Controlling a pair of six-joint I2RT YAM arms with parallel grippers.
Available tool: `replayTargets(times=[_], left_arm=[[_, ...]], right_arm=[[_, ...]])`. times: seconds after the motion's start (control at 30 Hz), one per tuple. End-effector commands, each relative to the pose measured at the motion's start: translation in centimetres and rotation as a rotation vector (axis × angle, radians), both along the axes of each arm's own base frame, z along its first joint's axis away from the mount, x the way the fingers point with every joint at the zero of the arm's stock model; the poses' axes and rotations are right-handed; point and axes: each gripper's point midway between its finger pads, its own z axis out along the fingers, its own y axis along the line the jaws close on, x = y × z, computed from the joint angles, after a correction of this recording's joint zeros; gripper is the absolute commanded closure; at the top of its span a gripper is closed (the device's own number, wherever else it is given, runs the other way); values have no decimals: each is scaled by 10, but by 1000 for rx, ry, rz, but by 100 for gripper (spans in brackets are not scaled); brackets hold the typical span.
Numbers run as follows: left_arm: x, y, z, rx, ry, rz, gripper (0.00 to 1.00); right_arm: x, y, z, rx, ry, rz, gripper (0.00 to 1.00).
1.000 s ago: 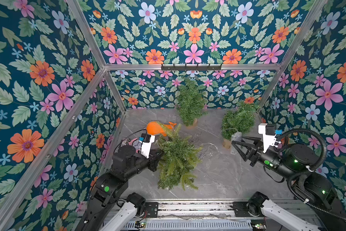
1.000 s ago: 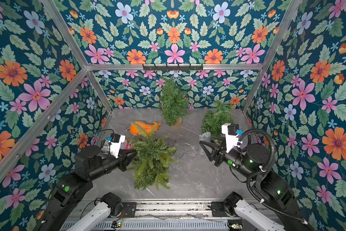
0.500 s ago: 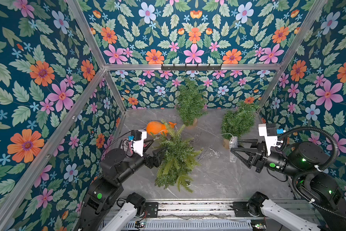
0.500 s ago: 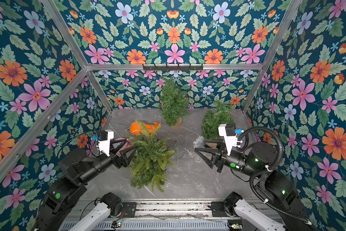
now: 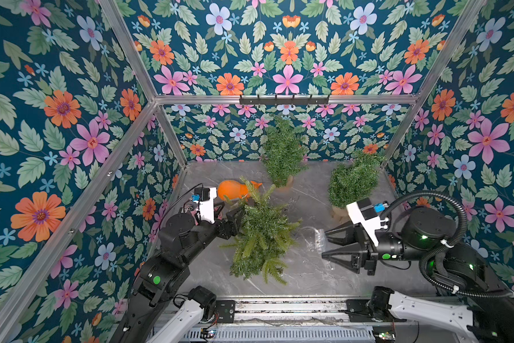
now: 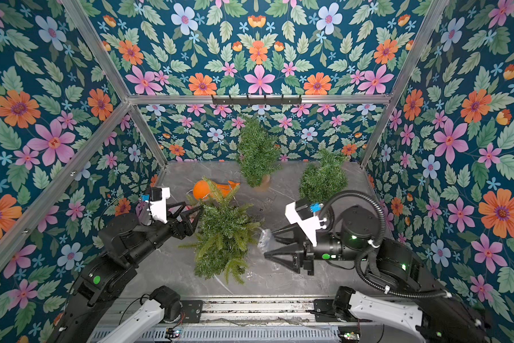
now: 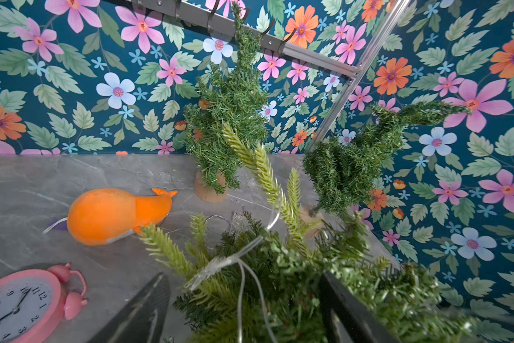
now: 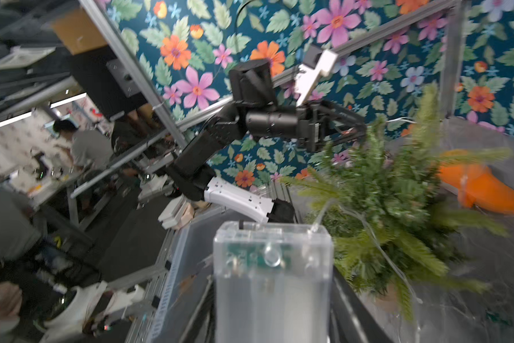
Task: Wrap string light around the christmas tree
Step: Wrap the light string around the Christmas tree.
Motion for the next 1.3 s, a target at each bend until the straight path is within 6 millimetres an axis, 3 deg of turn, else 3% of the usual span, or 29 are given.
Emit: replayTargets(times=[0.0,0.2,0.37,0.5,0.6,0.77,0.97,1.27], left_arm=[[8,5,4,-14,-5,49,24],[14,6,2,-23,1,75,32],[13,-10,-10,-45,35,1,35],[18,-1,-17,-27,46,60,31],[22,9,-15,-20,36,122,31],[24,20,-10,-35,10,182,27],[34,33,-17,-20,25,279,25],[39,35,-17,-17,26,307,23]], right_arm=[[4,26,-10,-97,-250,-74,63],[-8,65,4,-100,-251,10,64],[-6,78,1,-109,-261,13,65],[-9,77,6,-97,-261,13,67],[-6,68,15,-71,-283,-24,68],[19,48,24,-21,-331,-187,68],[38,30,40,21,-361,-320,68],[85,-36,67,94,-410,-690,69]])
